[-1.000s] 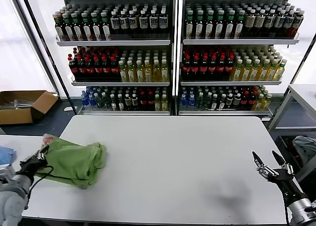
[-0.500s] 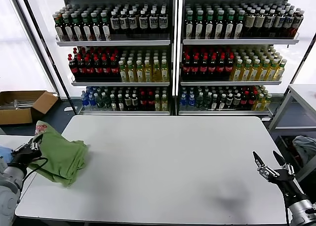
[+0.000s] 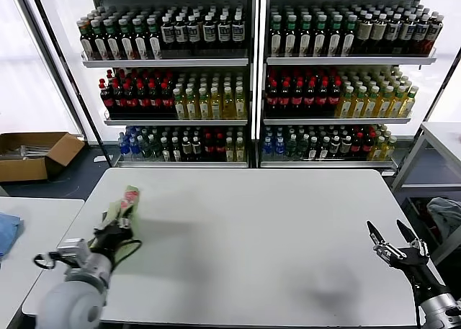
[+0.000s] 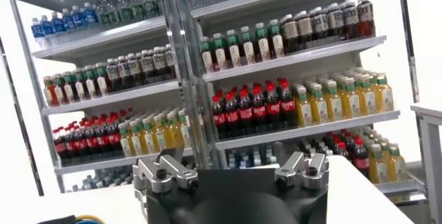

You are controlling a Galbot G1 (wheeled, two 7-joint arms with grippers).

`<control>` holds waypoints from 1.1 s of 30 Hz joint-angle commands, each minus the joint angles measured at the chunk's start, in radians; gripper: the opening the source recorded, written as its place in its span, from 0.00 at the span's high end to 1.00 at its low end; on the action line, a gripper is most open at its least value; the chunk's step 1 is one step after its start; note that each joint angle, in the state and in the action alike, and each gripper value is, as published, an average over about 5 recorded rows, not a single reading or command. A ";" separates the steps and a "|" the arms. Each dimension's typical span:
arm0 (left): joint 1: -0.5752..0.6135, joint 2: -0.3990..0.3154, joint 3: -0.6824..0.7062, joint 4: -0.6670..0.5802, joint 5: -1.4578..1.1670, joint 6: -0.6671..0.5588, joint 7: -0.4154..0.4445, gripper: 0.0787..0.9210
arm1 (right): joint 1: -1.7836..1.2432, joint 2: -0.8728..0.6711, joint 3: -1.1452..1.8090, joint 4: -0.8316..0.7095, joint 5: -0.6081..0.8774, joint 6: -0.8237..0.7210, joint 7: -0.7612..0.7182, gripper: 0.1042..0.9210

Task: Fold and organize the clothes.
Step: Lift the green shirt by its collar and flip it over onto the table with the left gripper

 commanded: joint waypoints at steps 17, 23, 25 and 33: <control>-0.181 -0.416 0.472 0.295 -0.044 -0.001 -0.197 0.94 | -0.018 -0.044 -0.040 0.030 -0.027 -0.043 0.030 0.12; -0.153 -0.401 0.468 0.234 -0.003 -0.002 -0.105 0.89 | 0.043 -0.093 -0.179 0.032 -0.044 -0.106 0.124 0.12; -0.146 -0.396 0.461 0.210 0.015 -0.002 -0.083 0.83 | 0.067 -0.112 -0.228 0.031 -0.046 -0.135 0.148 0.12; -0.143 -0.350 0.361 0.070 0.028 -0.005 -0.016 0.56 | 0.202 -0.156 -0.493 0.041 -0.035 -0.242 0.243 0.12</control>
